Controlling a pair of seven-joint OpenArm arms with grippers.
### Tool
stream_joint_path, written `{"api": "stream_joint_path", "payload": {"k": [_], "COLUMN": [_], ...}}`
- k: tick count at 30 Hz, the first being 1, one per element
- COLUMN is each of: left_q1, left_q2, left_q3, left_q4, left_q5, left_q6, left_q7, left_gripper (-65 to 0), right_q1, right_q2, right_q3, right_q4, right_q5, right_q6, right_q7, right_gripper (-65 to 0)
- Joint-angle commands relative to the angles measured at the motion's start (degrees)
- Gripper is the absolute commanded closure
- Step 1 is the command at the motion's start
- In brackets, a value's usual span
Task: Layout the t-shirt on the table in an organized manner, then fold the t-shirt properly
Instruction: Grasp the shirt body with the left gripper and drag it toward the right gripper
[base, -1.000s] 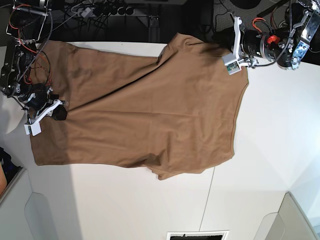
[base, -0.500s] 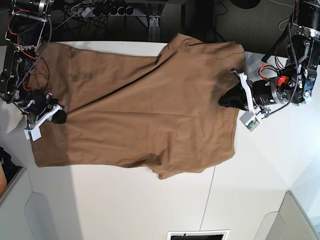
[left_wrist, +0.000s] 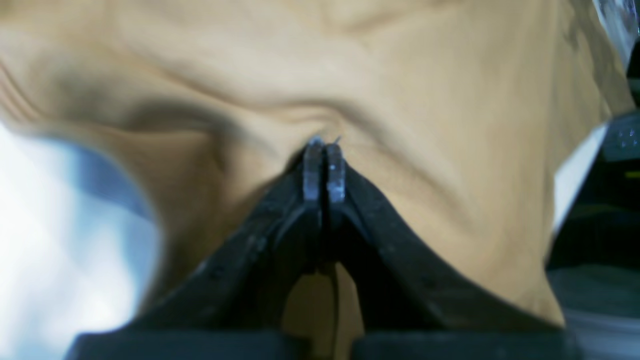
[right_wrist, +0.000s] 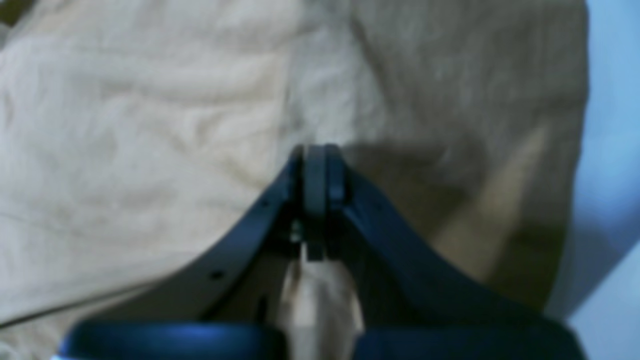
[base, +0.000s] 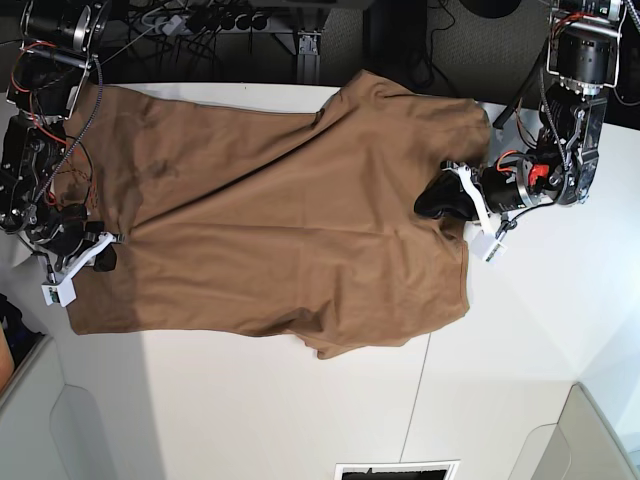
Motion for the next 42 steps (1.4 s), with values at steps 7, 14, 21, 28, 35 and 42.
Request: {"api": "stream_joint_path", "payload": {"k": [7,14,21,28,35,42], "left_q1": [-14.34,-27.65,-34.77,-37.83,-38.64,-36.74], "left_q2": [3.45,7.63,12.07,14.88,8.41,2.38], "left_q3": [2.45,9.68,11.74,11.72,11.72,11.72], "left_q4": [-17.59,-32.48,-34.73,-34.56,-25.97,-19.98], "left_q5": [10.01,17.99,18.03,11.34,-3.02,-10.54], "left_q6": [1.21,1.21,1.21,1.21,1.21,1.21], "left_q7": [-3.19,-9.35,-7.91,1.42,9.03,14.49], "left_gripper": [0.0,0.0,0.0,0.0,0.0,0.0], "right_q1": [-1.99,-8.26,-17.16,-19.74,-15.93,-8.83], "right_q2": [0.96,0.92,-1.33,-2.64,-2.54,-2.51], "right_q3": [0.17,0.17,0.17,0.17,0.22,0.22], "right_q4": [-0.15,2.69,14.03,21.03,21.09,15.58], "right_q5": [1.97,10.64,14.78,14.03,10.08,5.84], "right_q6": [0.02,0.09,0.92,0.9,0.39,0.35], "right_q7": [-0.35,-4.9,-5.9,-6.12,-4.07,-2.16], "right_gripper": [0.0,0.0,0.0,0.0,0.0,0.0]}}
